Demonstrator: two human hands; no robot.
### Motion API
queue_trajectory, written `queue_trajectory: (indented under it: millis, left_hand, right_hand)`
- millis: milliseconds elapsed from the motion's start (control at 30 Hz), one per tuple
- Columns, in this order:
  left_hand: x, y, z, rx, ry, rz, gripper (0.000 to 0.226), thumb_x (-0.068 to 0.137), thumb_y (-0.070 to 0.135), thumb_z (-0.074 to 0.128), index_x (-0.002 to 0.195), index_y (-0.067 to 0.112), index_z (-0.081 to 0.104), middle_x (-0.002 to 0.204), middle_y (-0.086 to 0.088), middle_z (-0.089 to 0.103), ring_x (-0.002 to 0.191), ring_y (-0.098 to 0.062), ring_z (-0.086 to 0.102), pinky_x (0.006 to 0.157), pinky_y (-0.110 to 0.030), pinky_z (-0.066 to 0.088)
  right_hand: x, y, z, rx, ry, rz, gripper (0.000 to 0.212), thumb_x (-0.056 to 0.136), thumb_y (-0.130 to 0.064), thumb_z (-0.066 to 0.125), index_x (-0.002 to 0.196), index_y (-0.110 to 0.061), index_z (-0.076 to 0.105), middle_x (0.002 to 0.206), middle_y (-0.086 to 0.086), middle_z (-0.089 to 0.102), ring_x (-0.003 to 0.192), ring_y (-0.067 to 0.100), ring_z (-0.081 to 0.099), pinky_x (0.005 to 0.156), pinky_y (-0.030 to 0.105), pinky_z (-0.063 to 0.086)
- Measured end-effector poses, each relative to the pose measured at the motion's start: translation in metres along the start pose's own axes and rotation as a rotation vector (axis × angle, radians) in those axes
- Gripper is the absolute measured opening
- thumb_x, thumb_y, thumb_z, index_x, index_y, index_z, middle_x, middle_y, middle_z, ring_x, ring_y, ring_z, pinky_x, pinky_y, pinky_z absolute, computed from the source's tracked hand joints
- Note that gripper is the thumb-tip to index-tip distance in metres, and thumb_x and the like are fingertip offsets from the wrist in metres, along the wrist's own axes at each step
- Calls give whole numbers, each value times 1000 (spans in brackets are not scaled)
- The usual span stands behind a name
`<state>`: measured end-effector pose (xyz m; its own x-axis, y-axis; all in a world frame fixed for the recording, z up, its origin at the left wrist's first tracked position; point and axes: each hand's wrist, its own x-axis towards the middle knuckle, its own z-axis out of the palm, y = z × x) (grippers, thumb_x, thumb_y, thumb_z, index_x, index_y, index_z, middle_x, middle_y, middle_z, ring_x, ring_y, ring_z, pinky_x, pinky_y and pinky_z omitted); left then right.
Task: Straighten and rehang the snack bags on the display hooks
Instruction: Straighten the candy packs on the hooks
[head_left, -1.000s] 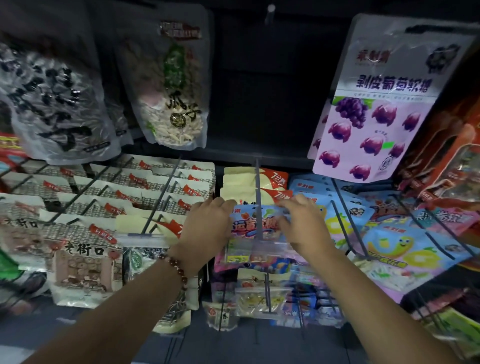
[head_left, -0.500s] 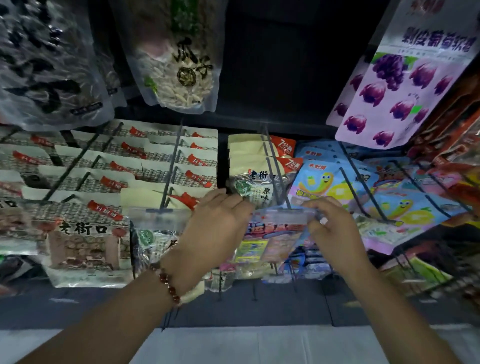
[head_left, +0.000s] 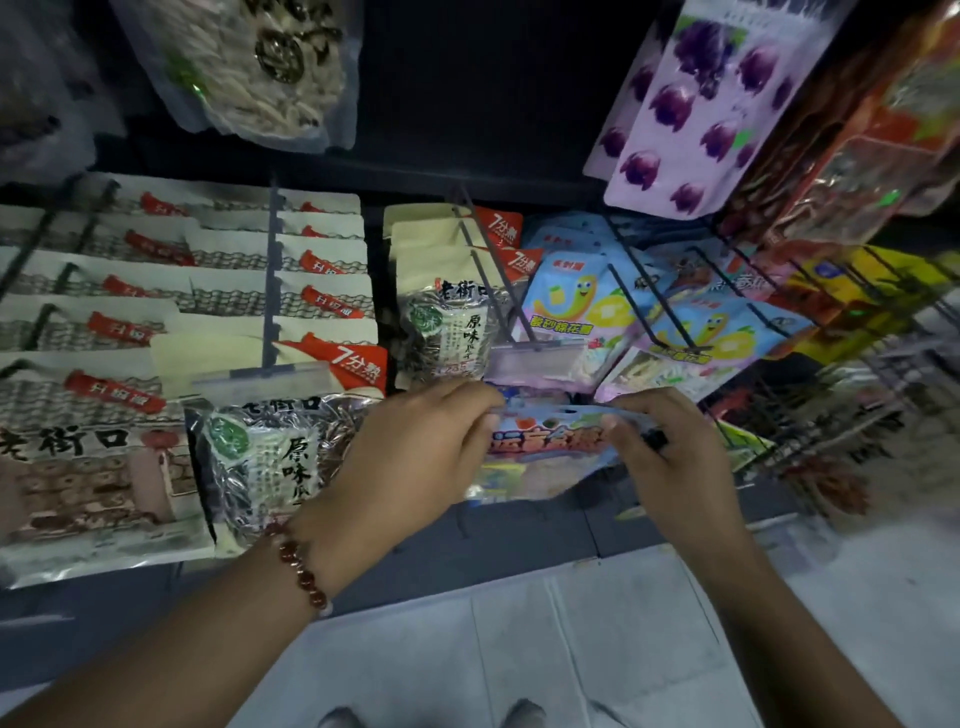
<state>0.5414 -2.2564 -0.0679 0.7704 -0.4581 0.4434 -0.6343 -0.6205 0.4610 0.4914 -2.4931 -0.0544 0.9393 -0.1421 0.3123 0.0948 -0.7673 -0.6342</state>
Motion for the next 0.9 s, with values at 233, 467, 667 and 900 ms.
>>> queue_trajectory:
  millis: [233, 467, 667, 900]
  left_hand:
    - [8, 50, 21, -152, -125, -111, 27, 100, 35, 50, 121, 24, 63, 109, 8, 67, 95, -12, 60, 78, -36, 50]
    - [36, 145, 76, -15, -316, -78, 26, 100, 40, 46, 100, 20, 63, 94, 1, 65, 83, -16, 58, 73, -44, 50]
    - [64, 233, 137, -2, -353, -57, 21, 99, 37, 50, 91, 21, 61, 86, -2, 64, 77, -18, 59, 72, -43, 51]
    - [92, 298, 183, -58, -393, -31, 21, 97, 44, 53, 101, 30, 68, 97, 14, 69, 81, -2, 62, 72, -36, 53]
  right_hand:
    - [-26, 33, -45, 33, -32, 7, 21, 94, -19, 63, 87, -39, 58, 89, -14, 57, 85, 1, 55, 66, 7, 37]
    - [-70, 115, -129, 9, -33, 22, 8, 96, -24, 62, 89, -28, 64, 87, -15, 56, 80, -2, 54, 63, 8, 37]
    - [-97, 186, -205, -4, -7, 70, 8, 97, -30, 57, 95, -30, 65, 93, -16, 59, 84, -3, 55, 66, 5, 37]
    - [-93, 240, -261, 34, 30, 88, 8, 94, -21, 62, 95, -21, 70, 94, -13, 60, 88, -3, 57, 69, 6, 40]
